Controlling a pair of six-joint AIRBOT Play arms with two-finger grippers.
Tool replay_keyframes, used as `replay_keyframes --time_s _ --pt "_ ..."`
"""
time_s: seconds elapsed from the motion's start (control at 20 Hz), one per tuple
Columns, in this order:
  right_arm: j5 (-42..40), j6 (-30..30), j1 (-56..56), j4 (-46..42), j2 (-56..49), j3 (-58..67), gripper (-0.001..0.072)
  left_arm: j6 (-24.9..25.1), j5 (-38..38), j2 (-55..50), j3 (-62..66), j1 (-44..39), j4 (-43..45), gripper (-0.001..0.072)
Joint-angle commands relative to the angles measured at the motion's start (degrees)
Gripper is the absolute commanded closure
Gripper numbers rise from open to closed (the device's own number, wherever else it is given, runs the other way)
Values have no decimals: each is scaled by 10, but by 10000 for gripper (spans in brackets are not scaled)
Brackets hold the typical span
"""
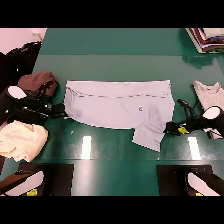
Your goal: Fold the shirts.
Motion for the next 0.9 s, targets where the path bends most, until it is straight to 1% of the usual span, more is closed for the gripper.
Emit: replay_keyframes --time_s 0.0,0.05,0.15,0.3,0.4,0.45,0.55,0.7,0.85 --pt "78 0 -1 -82 90 1 701 -2 -60 64 -9 0 57 682" --pt "104 0 -1 -98 117 1 700 -2 -77 87 -25 0 58 682" --pt "135 0 -1 -118 174 1 701 -23 -96 136 -71 0 57 681" --pt "137 5 -1 -119 242 2 701 -56 -131 190 -117 0 47 681" --pt "127 5 -1 -115 249 20 701 -56 -121 193 -108 0 17 681" --pt "119 5 -1 -115 236 40 701 -56 -95 192 -99 0 1 681" --pt "100 2 -1 -116 184 85 701 -56 -33 192 -80 0 -2 681" --pt "68 -31 -1 -111 74 156 701 -55 59 184 -68 0 -1 681" --pt "35 -31 -1 -111 -28 227 701 -55 116 133 -68 0 -3 681"
